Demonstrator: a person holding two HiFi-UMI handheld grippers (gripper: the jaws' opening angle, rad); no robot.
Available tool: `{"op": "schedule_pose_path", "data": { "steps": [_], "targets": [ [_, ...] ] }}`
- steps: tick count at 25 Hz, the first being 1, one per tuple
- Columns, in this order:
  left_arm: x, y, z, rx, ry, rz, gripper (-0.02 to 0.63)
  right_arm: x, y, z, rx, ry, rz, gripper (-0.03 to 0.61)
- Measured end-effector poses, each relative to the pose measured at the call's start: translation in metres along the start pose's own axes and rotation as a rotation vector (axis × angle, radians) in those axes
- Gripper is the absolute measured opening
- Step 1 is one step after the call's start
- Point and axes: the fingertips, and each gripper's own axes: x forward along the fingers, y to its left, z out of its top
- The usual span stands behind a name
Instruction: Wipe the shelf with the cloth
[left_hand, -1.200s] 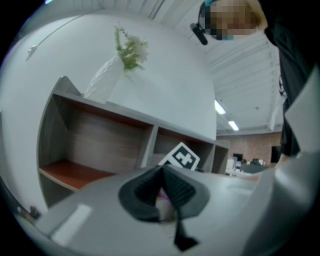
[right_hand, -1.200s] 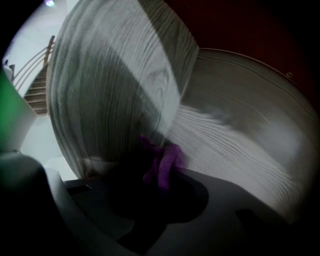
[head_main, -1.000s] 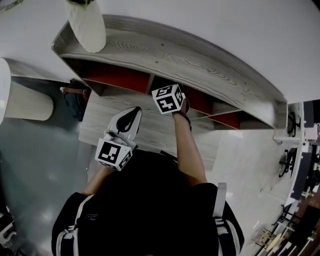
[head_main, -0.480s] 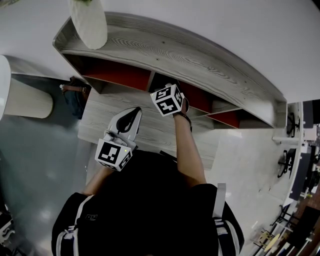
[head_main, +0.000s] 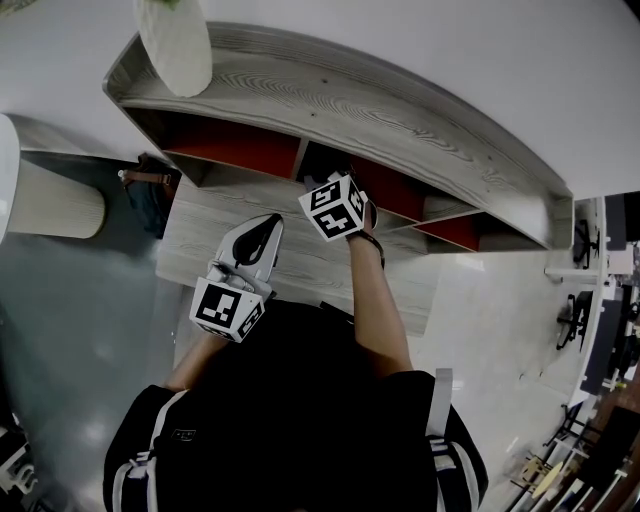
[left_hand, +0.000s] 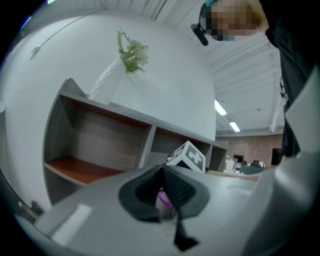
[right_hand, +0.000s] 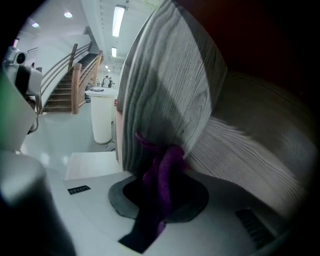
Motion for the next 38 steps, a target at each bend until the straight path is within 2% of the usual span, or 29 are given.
{"op": "schedule_pose_path", "data": {
  "steps": [12, 18, 22, 24, 32, 38],
  "targets": [
    [-0.001, -0.011, 0.000, 0.004, 0.000, -0.038, 0.005, -0.016, 0.024, -0.005, 0.004, -0.005, 0.044, 0.049],
    [-0.008, -0.004, 0.000, -0.001, -0.005, -0.015, 0.005, -0.028, 0.039, -0.009, 0.006, -0.008, 0.068, 0.049],
    [-0.012, -0.001, 0.001, -0.005, -0.010, -0.002, 0.005, -0.039, 0.051, -0.013, -0.008, -0.010, 0.037, 0.049],
    [-0.014, -0.001, 0.001, -0.007, -0.011, -0.001, 0.005, -0.046, 0.056, -0.013, 0.024, -0.037, 0.020, 0.049],
    [-0.010, -0.010, -0.001, -0.007, -0.006, -0.037, 0.005, -0.080, 0.062, -0.014, 0.264, -0.195, -0.054, 0.050],
    [-0.005, -0.021, 0.000, 0.000, -0.009, -0.068, 0.005, -0.100, 0.063, -0.017, 0.351, -0.246, -0.071, 0.049]
  ]
}}
